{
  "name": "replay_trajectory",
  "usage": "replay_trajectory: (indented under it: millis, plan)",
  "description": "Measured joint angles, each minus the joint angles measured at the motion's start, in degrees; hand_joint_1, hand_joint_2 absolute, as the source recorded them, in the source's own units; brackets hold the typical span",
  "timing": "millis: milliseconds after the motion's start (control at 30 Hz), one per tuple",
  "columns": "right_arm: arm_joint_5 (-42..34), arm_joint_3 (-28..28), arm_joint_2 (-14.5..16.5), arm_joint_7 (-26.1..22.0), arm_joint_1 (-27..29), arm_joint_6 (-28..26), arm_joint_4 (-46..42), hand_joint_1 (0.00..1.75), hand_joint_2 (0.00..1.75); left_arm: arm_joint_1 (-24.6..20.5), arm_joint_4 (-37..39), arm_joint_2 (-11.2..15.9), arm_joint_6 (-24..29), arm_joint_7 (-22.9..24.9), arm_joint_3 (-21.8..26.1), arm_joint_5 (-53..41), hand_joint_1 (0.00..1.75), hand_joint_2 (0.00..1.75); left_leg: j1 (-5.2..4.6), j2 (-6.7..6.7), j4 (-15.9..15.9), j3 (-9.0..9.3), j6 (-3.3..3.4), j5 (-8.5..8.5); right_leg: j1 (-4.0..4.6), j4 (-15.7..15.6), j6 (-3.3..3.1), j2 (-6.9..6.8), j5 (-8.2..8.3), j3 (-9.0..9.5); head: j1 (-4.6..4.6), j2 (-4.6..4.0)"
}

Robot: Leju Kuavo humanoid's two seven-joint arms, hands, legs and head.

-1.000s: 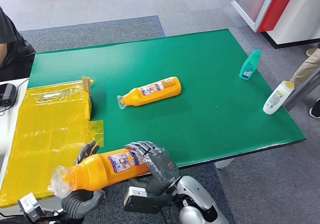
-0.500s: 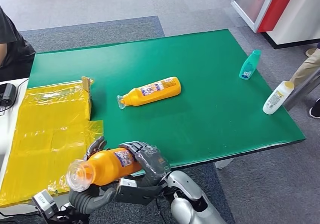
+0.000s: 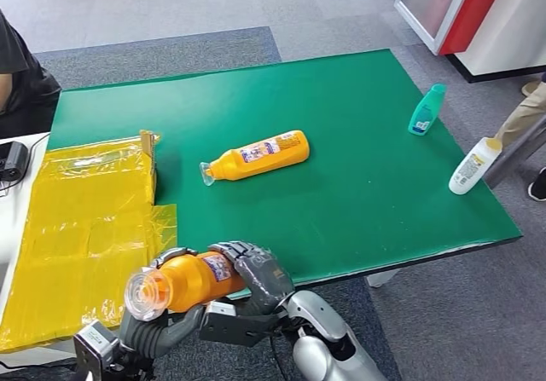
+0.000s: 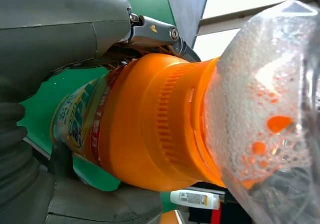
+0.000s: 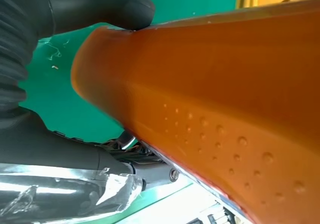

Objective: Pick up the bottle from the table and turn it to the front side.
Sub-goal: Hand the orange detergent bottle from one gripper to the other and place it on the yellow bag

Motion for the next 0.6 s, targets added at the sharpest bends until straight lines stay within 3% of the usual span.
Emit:
replay_trajectory:
  millis: [33, 67, 167, 200, 600]
  plan:
    - [0.0, -0.1, 0.0, -0.2, 0.3, -0.3, 0.0, 1.67, 1.75, 0.1, -0.1, 0.0, 0.2, 0.1, 0.0, -0.4, 1.75, 1.75, 0.00, 0.00, 0.0, 0.00, 0.00, 0.00, 0.00, 0.0, 0.00, 0.00, 0.00, 0.00, -0.01, 0.00]
    - [0.0, -0.1, 0.0, -0.4, 0.7, -0.7, 0.0, 1.40, 1.75, 0.3, -0.3, 0.1, 0.5, 0.1, -0.1, -0.8, 1.75, 1.75, 0.00, 0.00, 0.0, 0.00, 0.00, 0.00, 0.00, 0.0, 0.00, 0.00, 0.00, 0.00, -0.01, 0.00]
    - [0.0, -0.2, -0.1, -1.1, 1.9, -1.7, -0.1, 0.17, 1.75, 1.0, -0.7, 0.2, 1.3, 0.0, -0.2, -1.9, 1.75, 1.75, 0.00, 0.00, 0.0, -0.01, -0.01, -0.02, 0.00, 0.0, -0.01, 0.00, -0.01, -0.02, 0.00, 0.00]
    - [0.0, -0.3, -0.1, -1.1, 2.2, -1.9, -0.1, 0.00, 1.75, 1.2, -0.9, 0.2, 1.7, 0.0, -0.3, -2.5, 1.75, 1.75, 0.00, 0.00, 0.0, -0.01, -0.01, -0.02, 0.00, 0.0, -0.02, 0.00, -0.02, -0.02, 0.00, 0.00]
    - [1.0, -1.0, 1.0, 1.4, 1.9, 0.2, -3.1, 0.00, 1.75, 2.0, -5.4, -0.7, 6.7, 4.2, -0.1, -11.7, 1.75, 1.75, 0.00, 0.01, 0.0, 0.01, -0.02, -0.01, 0.00, 0.0, -0.03, 0.00, -0.01, -0.01, -0.01, 0.00]
